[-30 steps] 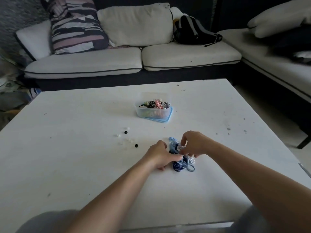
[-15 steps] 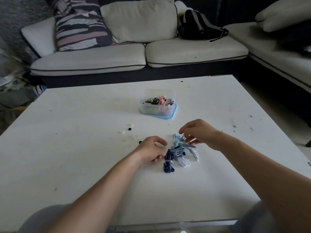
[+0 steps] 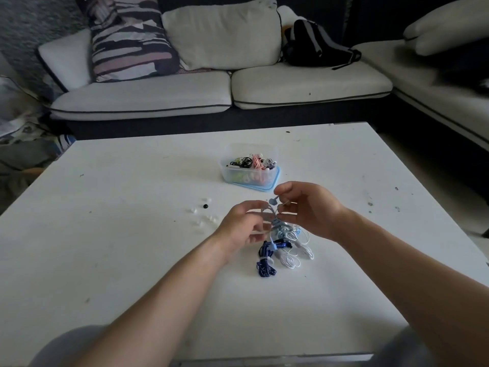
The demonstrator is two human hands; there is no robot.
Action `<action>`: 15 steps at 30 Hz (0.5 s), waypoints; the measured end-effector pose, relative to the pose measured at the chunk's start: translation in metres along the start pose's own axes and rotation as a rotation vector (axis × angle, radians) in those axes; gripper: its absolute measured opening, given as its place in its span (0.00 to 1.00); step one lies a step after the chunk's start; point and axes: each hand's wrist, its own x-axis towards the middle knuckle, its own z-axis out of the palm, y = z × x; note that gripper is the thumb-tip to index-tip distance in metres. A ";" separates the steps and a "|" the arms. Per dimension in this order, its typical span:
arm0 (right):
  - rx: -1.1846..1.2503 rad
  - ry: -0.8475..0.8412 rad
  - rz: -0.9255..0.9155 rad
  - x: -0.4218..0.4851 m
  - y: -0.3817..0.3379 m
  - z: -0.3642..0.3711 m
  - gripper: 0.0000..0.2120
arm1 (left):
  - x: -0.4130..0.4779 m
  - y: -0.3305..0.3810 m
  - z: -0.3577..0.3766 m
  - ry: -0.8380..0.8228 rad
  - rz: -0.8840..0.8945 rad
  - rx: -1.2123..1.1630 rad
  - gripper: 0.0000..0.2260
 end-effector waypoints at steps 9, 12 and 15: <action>0.002 0.080 -0.083 0.004 0.002 0.021 0.11 | -0.009 0.024 -0.010 -0.025 0.029 -0.003 0.08; -0.248 0.091 -0.126 0.004 0.003 0.030 0.02 | -0.012 0.026 -0.019 0.022 0.073 0.061 0.07; -0.460 0.116 -0.146 0.006 0.005 0.036 0.07 | -0.016 0.027 -0.024 0.028 0.089 0.069 0.09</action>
